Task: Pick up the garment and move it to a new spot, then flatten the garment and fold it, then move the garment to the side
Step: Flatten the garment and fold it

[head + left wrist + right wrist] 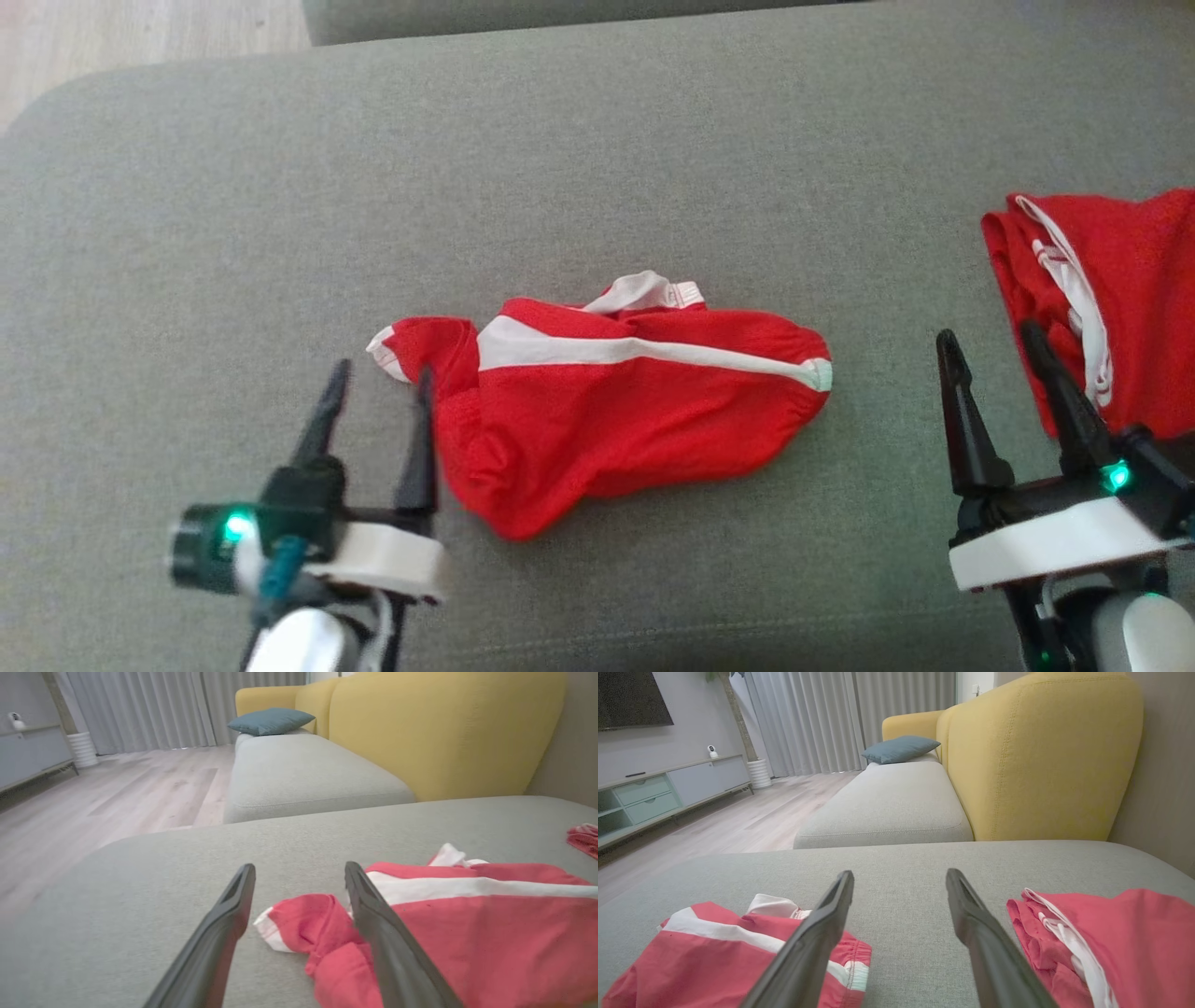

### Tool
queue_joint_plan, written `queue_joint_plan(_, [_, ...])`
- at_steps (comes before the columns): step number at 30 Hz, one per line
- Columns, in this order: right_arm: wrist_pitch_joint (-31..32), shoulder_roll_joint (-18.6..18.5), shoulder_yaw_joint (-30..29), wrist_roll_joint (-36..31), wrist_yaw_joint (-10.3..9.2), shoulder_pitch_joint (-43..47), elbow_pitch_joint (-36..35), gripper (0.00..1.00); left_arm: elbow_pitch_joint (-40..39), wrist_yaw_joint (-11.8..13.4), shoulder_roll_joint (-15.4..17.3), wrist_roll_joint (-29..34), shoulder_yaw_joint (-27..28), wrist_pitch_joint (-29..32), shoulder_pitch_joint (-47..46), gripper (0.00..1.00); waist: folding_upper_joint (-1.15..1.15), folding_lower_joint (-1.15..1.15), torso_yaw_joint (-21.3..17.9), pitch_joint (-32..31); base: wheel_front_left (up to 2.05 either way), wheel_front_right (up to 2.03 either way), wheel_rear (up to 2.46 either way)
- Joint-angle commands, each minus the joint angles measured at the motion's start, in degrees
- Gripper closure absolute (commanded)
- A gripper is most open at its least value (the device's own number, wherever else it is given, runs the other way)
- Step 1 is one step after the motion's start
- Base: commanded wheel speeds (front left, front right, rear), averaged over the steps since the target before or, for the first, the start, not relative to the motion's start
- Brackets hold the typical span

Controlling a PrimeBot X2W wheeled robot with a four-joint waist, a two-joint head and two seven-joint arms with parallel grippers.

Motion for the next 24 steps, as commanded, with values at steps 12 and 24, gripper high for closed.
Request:
queue_joint_plan(12, [1.4,-0.6,1.8,-0.3,0.21,1.3,-2.6,0.0,-0.5,1.6,4.2,-1.0,6.1,-1.4,-0.9,0.0,0.0,0.0,0.4,-1.6,0.0,0.0,0.0])
queue_joint_plan(24, [1.4,-0.6,1.7,0.0,0.21,1.0,-2.5,0.0,-0.4,1.8,4.3,-1.1,5.6,-1.5,-1.1,0.0,0.0,0.0,0.5,-1.1,0.0,0.0,0.0])
